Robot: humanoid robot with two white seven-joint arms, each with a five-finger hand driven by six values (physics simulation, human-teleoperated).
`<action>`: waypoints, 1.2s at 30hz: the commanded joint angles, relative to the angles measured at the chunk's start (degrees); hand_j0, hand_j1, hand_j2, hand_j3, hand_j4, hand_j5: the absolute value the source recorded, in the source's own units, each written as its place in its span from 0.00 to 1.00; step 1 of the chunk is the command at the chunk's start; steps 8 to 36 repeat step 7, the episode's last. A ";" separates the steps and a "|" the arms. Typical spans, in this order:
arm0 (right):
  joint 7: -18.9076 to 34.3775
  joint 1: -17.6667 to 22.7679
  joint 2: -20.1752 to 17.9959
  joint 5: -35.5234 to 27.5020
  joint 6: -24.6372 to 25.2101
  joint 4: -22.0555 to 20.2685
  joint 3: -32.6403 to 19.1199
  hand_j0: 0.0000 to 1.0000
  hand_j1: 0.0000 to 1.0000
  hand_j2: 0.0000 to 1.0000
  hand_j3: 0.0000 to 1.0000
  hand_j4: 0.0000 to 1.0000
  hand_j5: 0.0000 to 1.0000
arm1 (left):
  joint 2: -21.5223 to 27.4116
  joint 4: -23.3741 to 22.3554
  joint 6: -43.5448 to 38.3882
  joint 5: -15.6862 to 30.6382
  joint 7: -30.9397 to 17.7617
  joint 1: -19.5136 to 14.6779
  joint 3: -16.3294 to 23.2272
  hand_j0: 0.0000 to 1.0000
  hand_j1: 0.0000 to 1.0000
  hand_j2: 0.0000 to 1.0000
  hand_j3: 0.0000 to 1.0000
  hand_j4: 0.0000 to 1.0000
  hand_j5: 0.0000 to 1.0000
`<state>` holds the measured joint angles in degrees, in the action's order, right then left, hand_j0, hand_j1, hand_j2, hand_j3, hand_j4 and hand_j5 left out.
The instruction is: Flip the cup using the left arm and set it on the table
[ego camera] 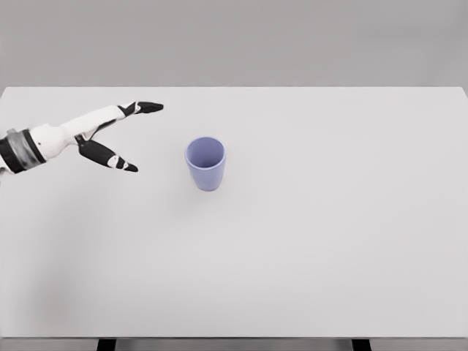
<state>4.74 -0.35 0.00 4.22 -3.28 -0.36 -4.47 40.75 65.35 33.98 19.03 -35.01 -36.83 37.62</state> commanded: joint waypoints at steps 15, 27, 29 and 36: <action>0.01 0.00 0.00 -0.01 0.03 0.01 -0.01 1.00 1.00 1.00 1.00 1.00 1.00 | 0.64 -3.65 1.02 -4.88 0.01 0.09 0.00 1.00 1.00 1.00 1.00 1.00 1.00; 0.01 0.00 0.00 -0.01 0.03 0.01 -0.01 1.00 1.00 1.00 1.00 1.00 1.00 | 0.64 -3.65 1.02 -4.88 0.01 0.09 0.00 1.00 1.00 1.00 1.00 1.00 1.00; 0.01 0.00 0.00 -0.01 0.03 0.01 -0.01 1.00 1.00 1.00 1.00 1.00 1.00 | 0.64 -3.65 1.02 -4.88 0.01 0.09 0.00 1.00 1.00 1.00 1.00 1.00 1.00; 0.01 0.00 0.00 -0.01 0.03 0.01 -0.01 1.00 1.00 1.00 1.00 1.00 1.00 | 0.64 -3.65 1.02 -4.88 0.01 0.09 0.00 1.00 1.00 1.00 1.00 1.00 1.00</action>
